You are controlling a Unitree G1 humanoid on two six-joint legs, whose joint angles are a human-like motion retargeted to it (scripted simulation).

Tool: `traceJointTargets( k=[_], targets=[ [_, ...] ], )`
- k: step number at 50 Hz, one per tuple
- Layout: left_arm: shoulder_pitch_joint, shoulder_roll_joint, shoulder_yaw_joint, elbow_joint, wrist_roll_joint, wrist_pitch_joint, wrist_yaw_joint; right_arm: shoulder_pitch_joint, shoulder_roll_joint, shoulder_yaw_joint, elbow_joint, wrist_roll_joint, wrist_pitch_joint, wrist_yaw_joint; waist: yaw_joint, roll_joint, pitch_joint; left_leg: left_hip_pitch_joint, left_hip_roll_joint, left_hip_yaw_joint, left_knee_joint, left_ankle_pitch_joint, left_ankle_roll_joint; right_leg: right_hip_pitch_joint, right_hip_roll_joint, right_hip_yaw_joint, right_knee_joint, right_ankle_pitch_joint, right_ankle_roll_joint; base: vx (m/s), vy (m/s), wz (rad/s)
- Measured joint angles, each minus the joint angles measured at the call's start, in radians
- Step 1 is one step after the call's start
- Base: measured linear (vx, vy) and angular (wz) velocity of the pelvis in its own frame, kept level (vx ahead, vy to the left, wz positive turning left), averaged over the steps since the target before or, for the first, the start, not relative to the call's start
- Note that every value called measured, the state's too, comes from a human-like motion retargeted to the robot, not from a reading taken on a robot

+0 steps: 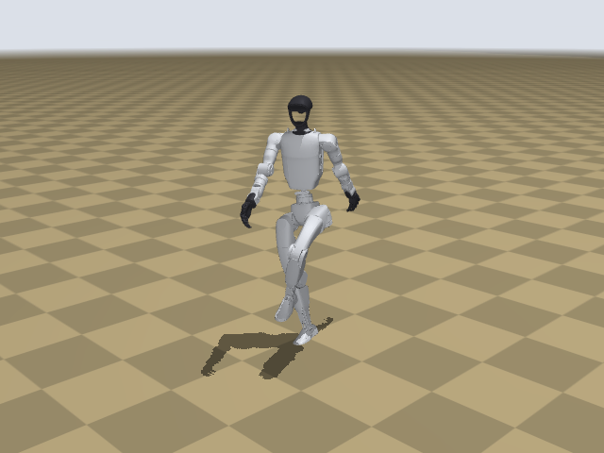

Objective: In place motions

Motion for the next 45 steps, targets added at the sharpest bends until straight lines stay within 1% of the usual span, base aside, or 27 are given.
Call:
traceJointTargets(
  k=[2, 4, 7, 10, 12, 15, 17, 18, 20, 21, 22, 23, 24, 25, 27, 30, 35, 38, 40, 42, 43, 45],
  targets=[
    [-0.018, -0.004, 0.027, 0.007, -0.052, -0.008, -0.007, -0.038, -0.019, 0.016, 0.001, -0.053, -0.007, -0.040, 0.012, -0.002, 0.015, 0.024, 0.002, 0.009, -0.016, -0.002, 0.000, 0.009, -0.008, -0.009, 0.005, -0.002, 0.002, 0.00, 0.00, 0.00],
    [-0.037, -0.009, 0.051, 0.007, -0.097, -0.016, -0.016, -0.051, -0.028, 0.027, 0.008, -0.081, -0.011, -0.072, 0.013, 0.000, 0.012, 0.055, 0.002, -0.011, -0.034, -0.011, 0.000, 0.012, -0.008, -0.017, 0.005, -0.003, 0.002, 0.01, -0.01, 0.10],
    [-0.063, -0.016, 0.082, -0.009, -0.129, -0.034, -0.034, -0.032, -0.026, 0.028, 0.022, -0.092, -0.019, -0.077, -0.005, 0.004, -0.023, 0.120, 0.000, -0.072, -0.076, -0.032, 0.001, 0.001, -0.002, -0.038, 0.001, -0.007, 0.009, 0.05, 0.01, 0.37],
    [-0.089, -0.022, 0.103, -0.043, -0.154, -0.058, -0.054, 0.024, -0.004, 0.018, 0.043, -0.098, -0.028, -0.059, -0.034, 0.007, -0.063, 0.232, -0.012, -0.148, -0.163, -0.047, 0.001, -0.007, 0.005, -0.059, -0.002, -0.013, 0.019, 0.08, 0.01, 0.40],
    [-0.108, -0.024, 0.115, -0.060, -0.179, -0.079, -0.057, 0.066, 0.012, 0.020, 0.075, -0.115, -0.027, -0.062, -0.063, 0.013, -0.089, 0.328, -0.052, -0.204, -0.269, -0.031, 0.001, -0.006, 0.008, -0.078, -0.011, -0.016, 0.031, 0.07, 0.06, 0.50],
    [-0.136, -0.026, 0.129, -0.084, -0.211, -0.091, -0.062, 0.131, 0.020, 0.040, 0.149, -0.178, -0.011, -0.078, -0.113, 0.013, -0.131, 0.507, -0.154, -0.268, -0.508, 0.010, 0.001, -0.006, -0.011, -0.108, -0.024, -0.019, 0.058, 0.07, 0.15, 0.58],
    [-0.154, -0.025, 0.134, -0.099, -0.223, -0.093, -0.065, 0.178, 0.020, 0.057, 0.189, -0.207, 0.001, -0.078, -0.138, 0.009, -0.155, 0.643, -0.240, -0.313, -0.720, 0.070, -0.004, -0.008, -0.026, -0.116, -0.028, -0.024, 0.073, 0.09, 0.17, 0.42],
    [-0.162, -0.023, 0.136, -0.106, -0.228, -0.096, -0.065, 0.203, 0.021, 0.064, 0.204, -0.213, 0.002, -0.074, -0.148, 0.011, -0.168, 0.714, -0.266, -0.334, -0.832, 0.102, -0.021, -0.010, -0.026, -0.116, -0.030, -0.027, 0.078, 0.12, 0.14, 0.33],
    [-0.177, -0.018, 0.138, -0.117, -0.234, -0.106, -0.061, 0.253, 0.028, 0.068, 0.222, -0.205, 0.003, -0.063, -0.172, 0.031, -0.197, 0.844, -0.285, -0.365, -1.046, 0.146, -0.056, -0.015, -0.002, -0.121, -0.037, -0.032, 0.084, 0.14, 0.12, 0.38],
    [-0.184, -0.015, 0.138, -0.120, -0.237, -0.109, -0.057, 0.276, 0.033, 0.064, 0.226, -0.193, 0.001, -0.057, -0.192, 0.050, -0.211, 0.905, -0.282, -0.390, -1.152, 0.086, -0.122, -0.018, 0.024, -0.130, -0.040, -0.034, 0.084, 0.12, 0.08, 0.60],
    [-0.192, -0.012, 0.138, -0.123, -0.240, -0.111, -0.053, 0.297, 0.038, 0.061, 0.229, -0.181, -0.001, -0.051, -0.213, 0.068, -0.224, 0.964, -0.273, -0.388, -1.253, 0.027, -0.172, -0.021, 0.048, -0.141, -0.042, -0.037, 0.085, 0.09, 0.07, 0.81],
    [-0.199, -0.010, 0.136, -0.125, -0.242, -0.114, -0.049, 0.316, 0.041, 0.060, 0.232, -0.167, -0.004, -0.044, -0.237, 0.085, -0.232, 1.020, -0.250, -0.334, -1.341, -0.027, -0.186, -0.022, 0.068, -0.155, -0.045, -0.039, 0.087, 0.09, 0.11, 0.87],
    [-0.206, -0.009, 0.133, -0.126, -0.243, -0.116, -0.047, 0.332, 0.041, 0.059, 0.234, -0.157, -0.004, -0.038, -0.257, 0.098, -0.239, 1.054, -0.239, -0.308, -1.410, -0.055, -0.201, -0.023, 0.082, -0.166, -0.046, -0.041, 0.091, 0.08, 0.15, 0.88],
    [-0.212, -0.009, 0.129, -0.127, -0.244, -0.117, -0.045, 0.347, 0.040, 0.058, 0.236, -0.149, -0.004, -0.034, -0.276, 0.109, -0.244, 1.077, -0.235, -0.297, -1.468, -0.069, -0.217, -0.023, 0.093, -0.176, -0.047, -0.042, 0.095, 0.06, 0.19, 0.86],
    [-0.231, -0.011, 0.122, -0.124, -0.243, -0.116, -0.043, 0.373, 0.034, 0.065, 0.232, -0.143, -0.002, -0.028, -0.312, 0.116, -0.256, 1.071, -0.257, -0.403, -1.529, -0.031, -0.246, -0.033, 0.094, -0.198, -0.049, -0.041, 0.104, 0.01, 0.20, 0.86],
    [-0.267, -0.018, 0.117, -0.115, -0.244, -0.119, -0.025, 0.410, 0.024, 0.075, 0.211, -0.152, -0.003, -0.019, -0.350, 0.117, -0.274, 1.047, -0.268, -0.415, -1.575, 0.001, -0.256, -0.063, 0.079, -0.229, -0.051, -0.036, 0.114, -0.06, 0.20, 0.64],
    [-0.311, -0.018, 0.085, -0.092, -0.253, -0.133, 0.027, 0.492, 0.010, 0.078, 0.162, -0.171, 0.016, 0.006, -0.312, 0.101, -0.248, 1.038, -0.294, -0.433, -1.565, -0.001, -0.217, -0.075, 0.052, -0.221, -0.045, -0.013, 0.117, 0.01, 0.17, -0.19],
    [-0.333, -0.019, 0.093, -0.066, -0.251, -0.123, 0.055, 0.559, 0.010, 0.058, 0.140, -0.173, 0.045, 0.029, -0.287, 0.090, -0.225, 1.053, -0.302, -0.418, -1.563, -0.005, -0.197, -0.071, 0.040, -0.213, -0.026, 0.005, 0.131, 0.05, 0.17, -0.44],
    [-0.350, -0.025, 0.106, -0.044, -0.279, -0.105, 0.060, 0.609, 0.015, 0.033, 0.136, -0.170, 0.050, 0.040, -0.286, 0.085, -0.222, 1.063, -0.307, -0.419, -1.566, -0.006, -0.186, -0.076, 0.031, -0.212, 0.003, 0.019, 0.160, 0.07, 0.16, -0.23],
    [-0.371, -0.026, 0.122, -0.011, -0.330, -0.093, 0.049, 0.671, 0.019, 0.014, 0.149, -0.170, 0.034, 0.053, -0.301, 0.088, -0.231, 1.066, -0.302, -0.432, -1.566, -0.007, -0.175, -0.099, 0.023, -0.218, 0.075, 0.042, 0.206, 0.15, 0.09, -0.07],
    [-0.379, -0.027, 0.121, 0.002, -0.364, -0.090, 0.042, 0.706, 0.019, 0.008, 0.160, -0.177, 0.030, 0.056, -0.313, 0.093, -0.236, 1.067, -0.297, -0.446, -1.564, -0.007, -0.171, -0.117, 0.023, -0.221, 0.124, 0.068, 0.221, 0.19, 0.11, -0.23],
    [-0.404, -0.033, 0.095, 0.018, -0.439, -0.083, 0.032, 0.777, 0.013, -0.002, 0.184, -0.196, 0.036, 0.051, -0.308, 0.108, -0.235, 1.079, -0.274, -0.439, -1.561, -0.010, -0.165, -0.154, 0.025, -0.208, 0.250, 0.179, 0.256, 0.15, 0.15, -0.83]
  ],
)
